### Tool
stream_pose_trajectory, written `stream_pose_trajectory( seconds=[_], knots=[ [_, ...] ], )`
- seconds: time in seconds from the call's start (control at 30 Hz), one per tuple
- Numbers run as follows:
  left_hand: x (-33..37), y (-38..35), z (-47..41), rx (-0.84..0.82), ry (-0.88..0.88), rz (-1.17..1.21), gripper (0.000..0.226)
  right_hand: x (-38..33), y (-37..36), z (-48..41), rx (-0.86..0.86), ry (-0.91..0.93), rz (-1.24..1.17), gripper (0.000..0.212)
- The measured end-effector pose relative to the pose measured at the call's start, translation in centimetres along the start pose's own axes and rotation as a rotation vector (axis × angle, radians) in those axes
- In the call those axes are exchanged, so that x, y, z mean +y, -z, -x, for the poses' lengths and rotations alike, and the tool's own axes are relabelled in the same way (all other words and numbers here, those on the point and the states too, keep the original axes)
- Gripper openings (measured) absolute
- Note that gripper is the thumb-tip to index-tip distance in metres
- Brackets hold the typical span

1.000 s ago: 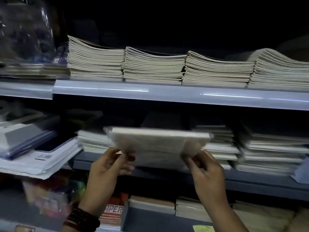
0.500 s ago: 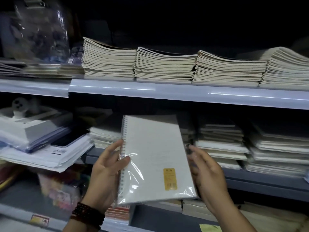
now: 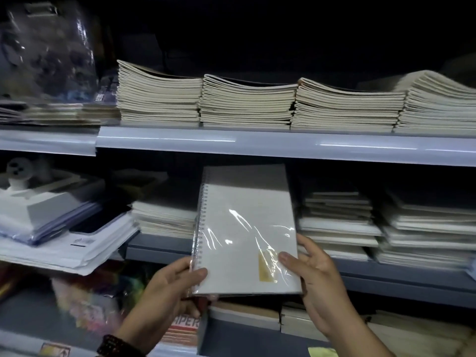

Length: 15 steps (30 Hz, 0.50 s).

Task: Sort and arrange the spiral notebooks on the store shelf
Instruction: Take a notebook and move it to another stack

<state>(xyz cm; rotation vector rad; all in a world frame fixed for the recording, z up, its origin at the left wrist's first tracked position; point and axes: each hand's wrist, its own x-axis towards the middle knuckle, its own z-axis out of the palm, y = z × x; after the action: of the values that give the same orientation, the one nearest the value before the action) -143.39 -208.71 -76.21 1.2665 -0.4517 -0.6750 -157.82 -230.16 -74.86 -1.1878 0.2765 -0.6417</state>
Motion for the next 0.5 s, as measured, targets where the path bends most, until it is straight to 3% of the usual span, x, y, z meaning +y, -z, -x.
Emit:
stream_pose_trajectory(
  seconds=[0.23, 0.4, 0.5],
  knots=[
    [-2.1, 0.7, -1.5, 0.116, -0.085, -0.038, 0.021, 0.4, 0.0, -0.4, -0.086, -0.017, 0.176, 0.048],
    [-1.9, 1.6, -2.1, 0.138, -0.095, -0.072, 0.017, 0.6, 0.4, -0.4, -0.223, -0.123, 0.328, 0.072],
    [-2.0, 2.1, -2.5, 0.172, -0.122, -0.059, 0.018, 1.4, 0.2, -0.9, -0.229, -0.084, 0.344, 0.076]
  ],
)
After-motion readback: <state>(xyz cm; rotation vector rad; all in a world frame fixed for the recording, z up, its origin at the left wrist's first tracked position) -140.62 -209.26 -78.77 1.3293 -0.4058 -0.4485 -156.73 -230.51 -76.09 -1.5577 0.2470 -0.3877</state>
